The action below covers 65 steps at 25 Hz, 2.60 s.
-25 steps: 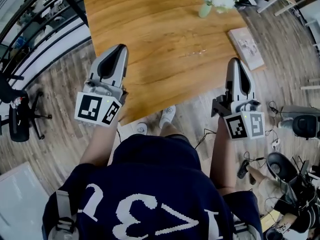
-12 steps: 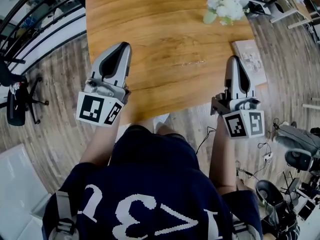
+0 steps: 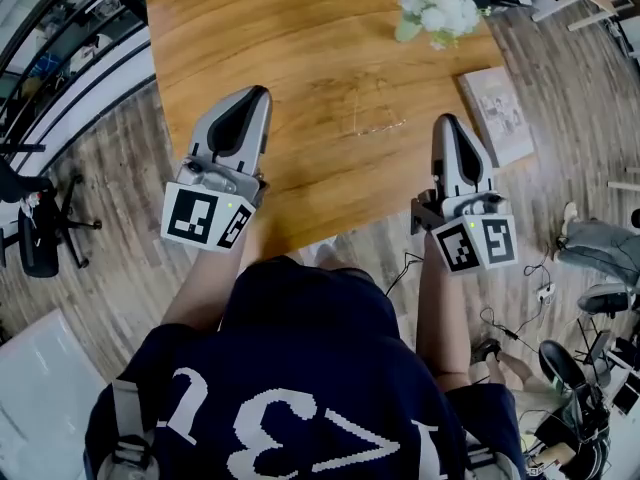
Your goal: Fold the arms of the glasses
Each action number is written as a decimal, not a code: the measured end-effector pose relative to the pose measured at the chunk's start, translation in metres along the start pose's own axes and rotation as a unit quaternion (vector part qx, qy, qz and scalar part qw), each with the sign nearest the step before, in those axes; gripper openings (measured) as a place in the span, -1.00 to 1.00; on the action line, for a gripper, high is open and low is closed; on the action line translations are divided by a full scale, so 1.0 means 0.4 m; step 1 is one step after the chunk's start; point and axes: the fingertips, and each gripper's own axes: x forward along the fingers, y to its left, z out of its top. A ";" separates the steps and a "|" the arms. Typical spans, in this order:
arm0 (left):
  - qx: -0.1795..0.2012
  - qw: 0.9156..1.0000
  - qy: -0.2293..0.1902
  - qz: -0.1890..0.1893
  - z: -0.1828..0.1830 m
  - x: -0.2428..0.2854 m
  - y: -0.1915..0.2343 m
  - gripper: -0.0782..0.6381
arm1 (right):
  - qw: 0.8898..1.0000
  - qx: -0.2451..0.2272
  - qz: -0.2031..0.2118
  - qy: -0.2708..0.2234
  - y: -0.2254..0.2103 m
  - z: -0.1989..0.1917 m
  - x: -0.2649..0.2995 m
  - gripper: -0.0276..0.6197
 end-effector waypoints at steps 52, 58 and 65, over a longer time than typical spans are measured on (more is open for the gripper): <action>-0.130 0.982 0.109 -0.089 -0.258 0.113 -0.014 -0.71 | 0.837 0.544 0.023 0.054 -0.123 -0.434 0.143 -0.83; -0.189 0.967 0.124 -0.115 -0.274 0.128 -0.056 -0.44 | 0.841 0.535 0.073 0.038 -0.010 -0.332 0.143 -0.83; -0.289 0.936 0.141 -0.141 -0.303 0.135 -0.088 -0.43 | 0.843 0.526 0.103 0.041 0.071 -0.298 0.130 -0.83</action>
